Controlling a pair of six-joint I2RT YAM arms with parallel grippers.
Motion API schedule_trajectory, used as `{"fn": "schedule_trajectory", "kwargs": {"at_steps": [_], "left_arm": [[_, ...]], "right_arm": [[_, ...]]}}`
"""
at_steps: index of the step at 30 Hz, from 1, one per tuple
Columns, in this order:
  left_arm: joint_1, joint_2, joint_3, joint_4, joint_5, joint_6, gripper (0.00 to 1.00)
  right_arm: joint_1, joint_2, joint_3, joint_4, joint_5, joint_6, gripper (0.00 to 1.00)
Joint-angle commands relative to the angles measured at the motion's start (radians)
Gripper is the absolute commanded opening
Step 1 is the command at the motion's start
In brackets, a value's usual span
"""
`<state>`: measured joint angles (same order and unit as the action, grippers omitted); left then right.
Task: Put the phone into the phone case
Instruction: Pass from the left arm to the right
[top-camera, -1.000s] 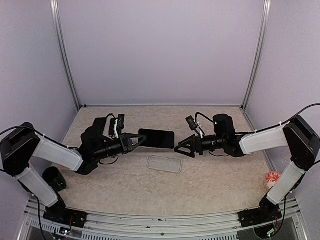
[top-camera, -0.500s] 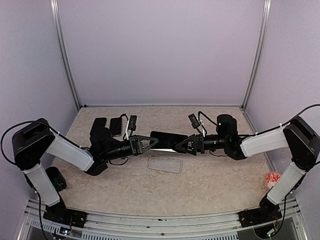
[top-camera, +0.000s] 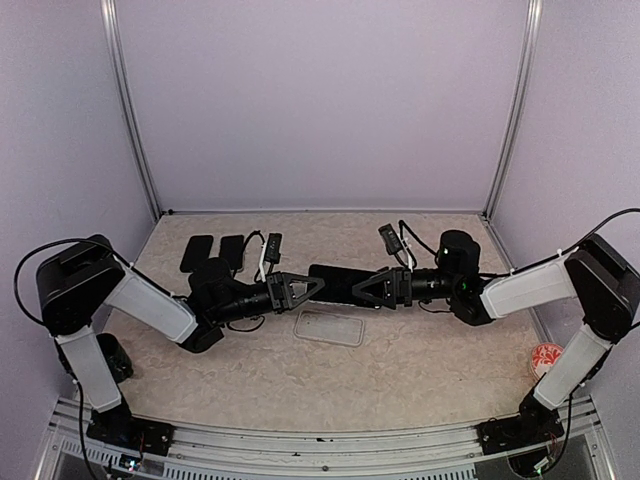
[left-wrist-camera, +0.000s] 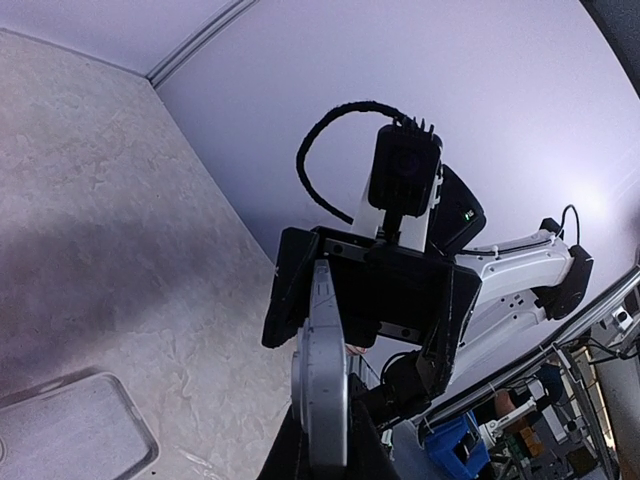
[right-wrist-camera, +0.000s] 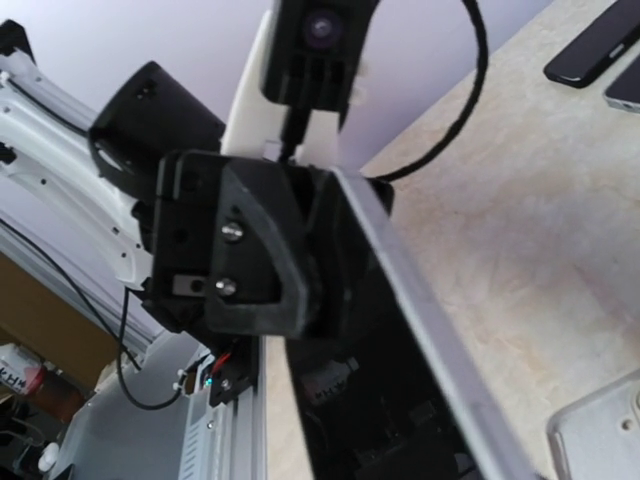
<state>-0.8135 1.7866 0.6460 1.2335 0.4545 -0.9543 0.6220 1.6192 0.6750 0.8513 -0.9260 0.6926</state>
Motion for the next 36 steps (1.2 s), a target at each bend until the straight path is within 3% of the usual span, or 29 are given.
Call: {"fn": "schedule_trajectory", "kwargs": {"at_steps": [1, 12, 17, 23, 33, 36], "left_arm": [[-0.006, 0.007, 0.029, 0.105, -0.021, -0.001, 0.03], [-0.006, 0.017, 0.013, 0.157, -0.038, -0.002, 0.03], [-0.008, 0.032, 0.014, 0.169, -0.033, -0.016, 0.03], [-0.009, 0.03, 0.008, 0.162, -0.03, -0.015, 0.03], [-0.009, 0.016, -0.001, 0.15, -0.032, -0.009, 0.03], [-0.006, 0.01, -0.01, 0.154, -0.038, -0.01, 0.03]], "right_arm": [[0.017, -0.006, -0.014, 0.058, -0.026, 0.024, 0.8], [0.045, 0.021, -0.006, 0.086, -0.028, 0.045, 0.74], [0.047, 0.03, -0.004, 0.089, -0.022, 0.045, 0.67], [0.047, 0.023, -0.002, 0.083, -0.018, 0.034, 0.51], [0.047, 0.032, 0.011, 0.088, -0.037, 0.037, 0.11], [0.047, 0.027, 0.009, 0.098, -0.056, 0.039, 0.13]]}}
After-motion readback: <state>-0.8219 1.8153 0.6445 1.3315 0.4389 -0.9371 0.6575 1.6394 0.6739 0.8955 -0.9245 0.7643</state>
